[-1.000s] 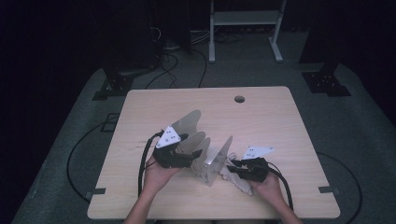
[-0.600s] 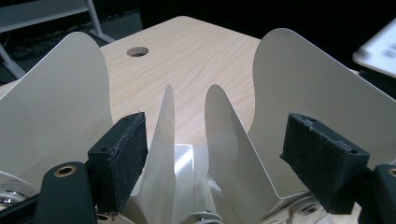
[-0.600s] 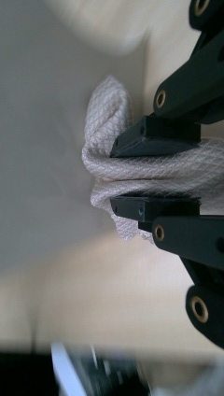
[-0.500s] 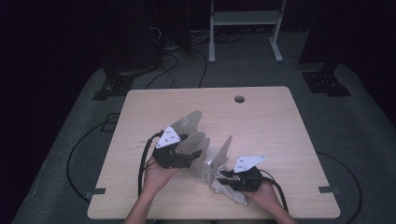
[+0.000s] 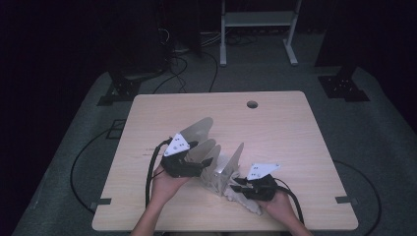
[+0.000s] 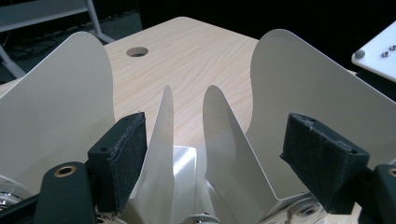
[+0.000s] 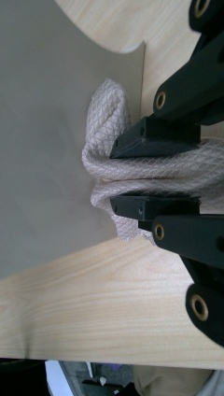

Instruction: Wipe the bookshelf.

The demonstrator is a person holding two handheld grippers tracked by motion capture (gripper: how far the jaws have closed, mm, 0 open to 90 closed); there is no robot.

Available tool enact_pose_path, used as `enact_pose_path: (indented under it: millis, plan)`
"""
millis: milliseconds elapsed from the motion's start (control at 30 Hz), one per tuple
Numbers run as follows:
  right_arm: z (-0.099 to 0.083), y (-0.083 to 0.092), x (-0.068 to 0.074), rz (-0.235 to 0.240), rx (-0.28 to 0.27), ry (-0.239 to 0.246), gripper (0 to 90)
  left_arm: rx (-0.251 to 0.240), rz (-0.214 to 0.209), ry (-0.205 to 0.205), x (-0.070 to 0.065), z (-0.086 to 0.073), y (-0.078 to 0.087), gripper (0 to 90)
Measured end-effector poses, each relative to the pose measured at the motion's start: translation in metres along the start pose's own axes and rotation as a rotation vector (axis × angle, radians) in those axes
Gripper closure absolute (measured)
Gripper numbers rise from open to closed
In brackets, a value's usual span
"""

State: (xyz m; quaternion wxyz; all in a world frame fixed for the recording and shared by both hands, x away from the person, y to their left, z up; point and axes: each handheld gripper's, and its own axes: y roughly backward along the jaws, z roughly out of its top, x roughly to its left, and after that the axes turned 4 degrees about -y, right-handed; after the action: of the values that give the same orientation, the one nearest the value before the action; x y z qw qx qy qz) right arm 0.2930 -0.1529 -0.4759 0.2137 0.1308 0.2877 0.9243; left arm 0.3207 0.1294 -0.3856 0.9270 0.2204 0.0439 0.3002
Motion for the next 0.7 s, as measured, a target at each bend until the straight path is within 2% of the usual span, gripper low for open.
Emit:
enact_pose_path:
  millis: [67,133,200,233,300,333,367,400,433,500,533,567,600,667,700]
  plan:
    - [0.001,-0.003,0.008,0.027,0.006,0.039,70.8,0.001,0.0,0.001,0.0,0.0,0.0,21.8]
    - [0.002,-0.004,0.009,0.017,0.007,0.051,70.8,0.002,0.001,0.001,0.0,0.0,0.0,21.7]
    - [0.002,-0.003,0.003,0.003,0.002,0.023,70.9,0.002,0.002,0.001,0.0,0.0,0.001,21.7]
    - [0.001,-0.002,-0.002,-0.041,0.008,0.002,71.0,0.002,0.001,0.0,0.0,0.0,0.001,21.7]
    - [0.0,-0.001,-0.003,-0.026,-0.002,-0.008,71.0,0.001,0.001,0.001,0.0,0.0,0.001,21.7]
    - [0.0,-0.001,0.001,-0.002,-0.008,0.004,70.9,0.0,0.002,0.001,0.0,0.0,0.001,21.7]
    - [0.0,-0.001,0.001,-0.002,-0.008,0.004,70.9,0.0,0.002,0.001,0.0,0.0,0.001,21.7]
    - [0.001,-0.002,0.006,0.031,-0.016,0.018,70.8,0.0,0.002,0.001,0.0,0.0,0.0,21.7]
    - [0.003,-0.003,0.016,0.038,-0.02,0.054,70.7,0.001,0.0,0.002,0.0,0.0,0.0,21.6]
    - [0.005,-0.001,0.016,0.002,-0.025,0.067,70.8,0.0,0.0,0.002,0.0,0.0,0.0,21.6]
    - [0.005,-0.001,0.016,0.002,-0.025,0.067,70.8,0.001,0.0,0.002,-0.001,0.0,0.0,21.6]
    - [0.004,0.003,0.008,-0.025,-0.049,0.014,71.1,0.001,0.0,0.002,-0.001,0.0,0.0,21.6]
    - [0.004,0.005,0.006,-0.036,-0.055,0.0,71.1,0.0,0.001,0.002,-0.001,0.0,0.0,21.6]
    - [0.004,0.006,0.007,-0.031,-0.06,0.0,71.0,0.0,0.0,0.003,-0.001,0.0,0.0,21.6]
    - [0.005,0.006,0.014,-0.001,-0.076,0.035,70.9,0.0,-0.002,0.003,0.0,0.0,0.0,21.6]
